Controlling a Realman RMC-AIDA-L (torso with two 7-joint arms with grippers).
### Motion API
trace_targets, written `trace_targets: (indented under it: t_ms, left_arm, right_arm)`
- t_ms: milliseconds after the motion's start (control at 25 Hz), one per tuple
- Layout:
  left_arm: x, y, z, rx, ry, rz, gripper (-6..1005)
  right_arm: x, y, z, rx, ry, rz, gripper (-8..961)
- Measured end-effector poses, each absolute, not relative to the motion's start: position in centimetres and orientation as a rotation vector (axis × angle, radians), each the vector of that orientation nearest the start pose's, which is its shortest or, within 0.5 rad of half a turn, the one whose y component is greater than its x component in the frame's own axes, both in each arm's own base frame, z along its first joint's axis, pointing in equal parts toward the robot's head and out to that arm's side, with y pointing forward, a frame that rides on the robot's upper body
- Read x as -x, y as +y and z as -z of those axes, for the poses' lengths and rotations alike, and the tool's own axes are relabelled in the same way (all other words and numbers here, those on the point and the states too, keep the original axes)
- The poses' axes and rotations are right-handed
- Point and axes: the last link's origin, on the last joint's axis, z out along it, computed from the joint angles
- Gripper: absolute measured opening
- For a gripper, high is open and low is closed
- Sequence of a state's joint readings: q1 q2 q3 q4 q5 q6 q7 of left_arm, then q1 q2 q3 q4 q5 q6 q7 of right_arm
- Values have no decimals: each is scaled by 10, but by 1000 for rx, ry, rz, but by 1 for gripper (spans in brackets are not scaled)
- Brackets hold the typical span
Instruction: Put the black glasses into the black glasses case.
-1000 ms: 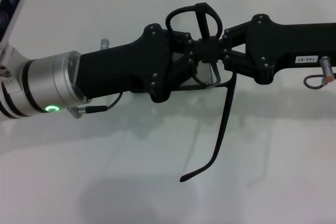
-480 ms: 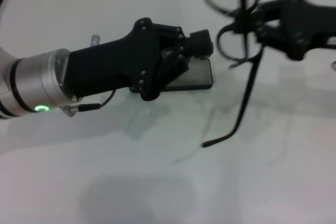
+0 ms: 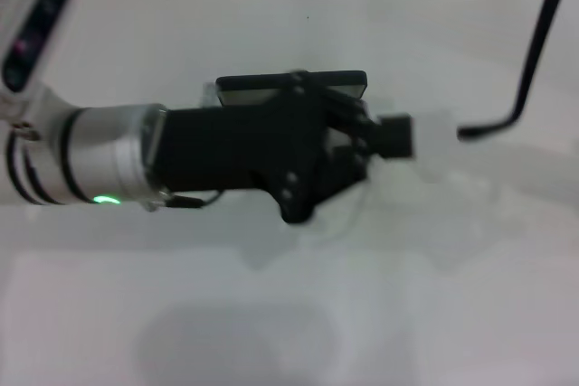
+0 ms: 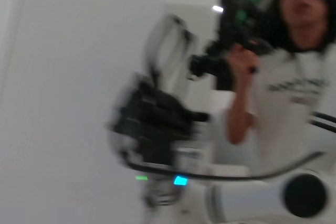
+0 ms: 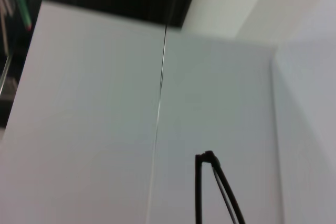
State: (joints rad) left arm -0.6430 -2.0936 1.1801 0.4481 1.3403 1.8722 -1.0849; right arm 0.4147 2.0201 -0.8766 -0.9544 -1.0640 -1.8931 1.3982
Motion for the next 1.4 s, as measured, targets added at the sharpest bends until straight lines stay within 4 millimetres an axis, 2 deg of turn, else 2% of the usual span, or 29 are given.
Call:
trace_targets:
  t_ms: [160,320,440,880,1400]
  left_arm:
    - [136,287,42,2934,116,1587,29]
    - [126,286,41,2862,192,1663,29]
    - [126,288,37,2784,205,1706,29]
    - [134,291,28,2607,138,1773,29]
    - [144,298,26,2520,11,1779,28]
  right_arm:
    - [-162,324,-114,2278,-111,-1689,98]
    - [-156,343,-90,2287,-63,-1706,98]
    - [-154,349,-74,2322,-43,-1674,98]
    - [-149,353,-38,2455,34,-1578,97]
    - [-142,354,-19,2564,43,-1489,97]
